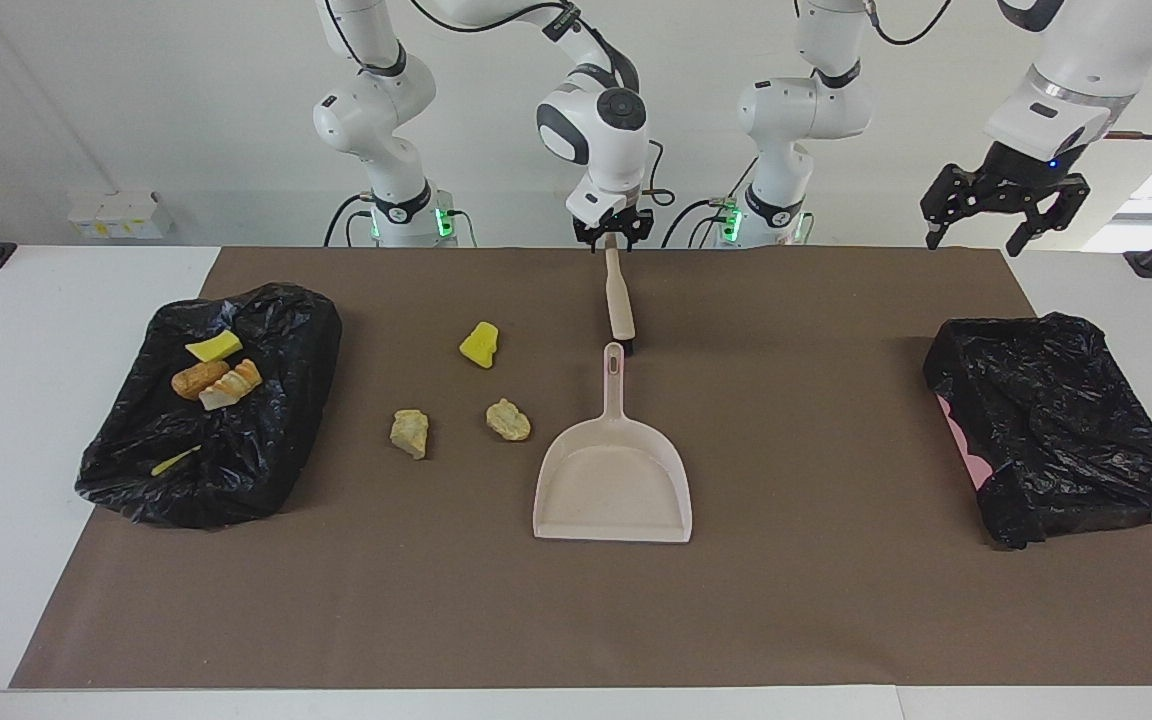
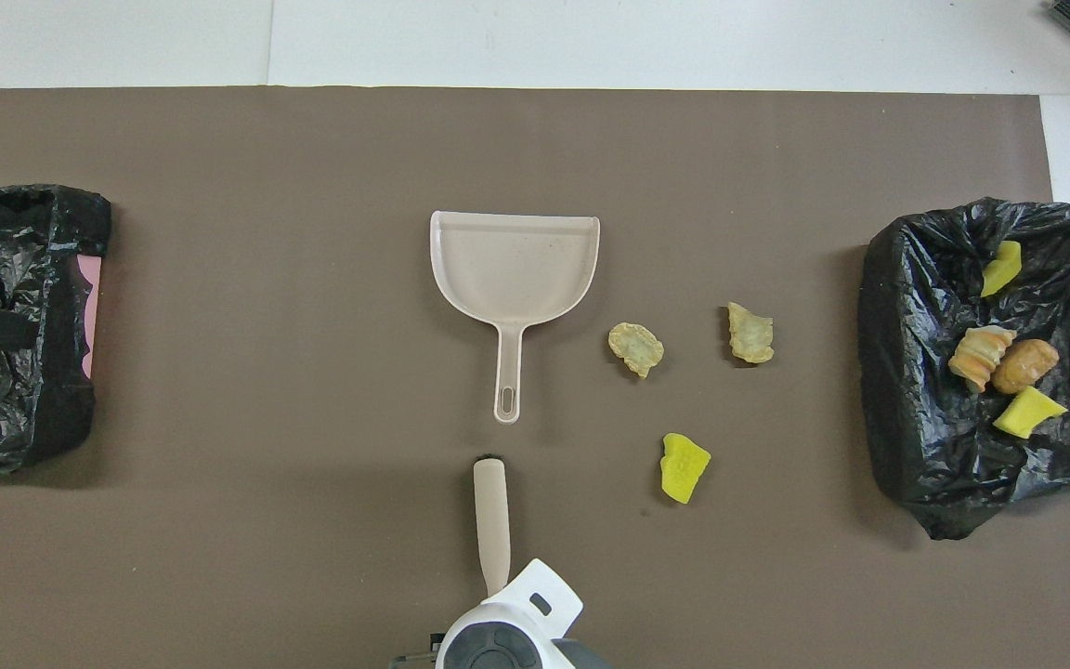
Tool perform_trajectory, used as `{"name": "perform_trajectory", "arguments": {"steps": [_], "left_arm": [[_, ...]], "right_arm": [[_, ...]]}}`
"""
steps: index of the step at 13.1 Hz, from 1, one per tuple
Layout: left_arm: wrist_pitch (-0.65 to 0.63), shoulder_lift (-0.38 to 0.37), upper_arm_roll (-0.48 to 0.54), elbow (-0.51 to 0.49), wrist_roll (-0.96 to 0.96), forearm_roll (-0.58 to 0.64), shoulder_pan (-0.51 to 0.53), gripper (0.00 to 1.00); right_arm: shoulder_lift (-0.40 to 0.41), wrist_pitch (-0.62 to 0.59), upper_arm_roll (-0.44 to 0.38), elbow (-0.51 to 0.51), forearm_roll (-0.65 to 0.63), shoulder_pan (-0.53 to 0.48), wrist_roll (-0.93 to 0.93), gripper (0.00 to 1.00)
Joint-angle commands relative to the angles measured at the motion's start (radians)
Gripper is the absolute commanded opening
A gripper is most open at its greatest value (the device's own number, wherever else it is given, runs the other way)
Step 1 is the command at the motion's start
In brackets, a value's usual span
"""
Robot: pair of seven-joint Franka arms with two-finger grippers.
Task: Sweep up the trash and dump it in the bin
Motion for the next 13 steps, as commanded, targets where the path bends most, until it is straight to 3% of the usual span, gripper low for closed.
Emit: {"name": "perform_trajectory", "arguments": {"steps": [1, 3, 4, 5, 8, 11, 13], "left_arm": [[-0.025, 0.005, -0.006, 0.011, -0.005, -0.014, -0.033, 1.0], [0.016, -0.02, -0.01, -0.033, 0.001, -0.017, -0.111, 1.0], [0.043, -0.017, -0.01, -0.044, -0.007, -0.023, -0.147, 1.0], [0.059, -0.009, -0.01, -0.053, -0.017, -0.028, -0.185, 1.0], [0.205, 0.009, -0.01, -0.14, -0.163, -0.028, -0.311, 1.0], [0.318, 0.044, -0.01, -0.204, -0.267, -0.028, -0.392, 1.0], [0.391, 0.119, -0.01, -0.204, -0.325, -0.028, -0.435, 1.0]], "right_arm": [[-0.002, 0.021, -0.002, -0.016, 0.036, 0.007, -0.017, 0.39], [0.018, 0.023, -0.002, -0.016, 0.036, 0.007, -0.018, 0.32], [0.026, 0.015, -0.002, -0.003, 0.036, 0.007, -0.012, 0.09], [0.036, 0.009, -0.002, 0.015, 0.036, 0.006, 0.0, 0.0], [0.029, -0.014, -0.011, 0.044, 0.034, -0.028, 0.0, 0.0], [-0.058, -0.122, -0.011, 0.047, 0.028, -0.113, -0.011, 0.0], [-0.106, -0.219, -0.011, 0.046, 0.017, -0.167, -0.012, 0.0]]}}
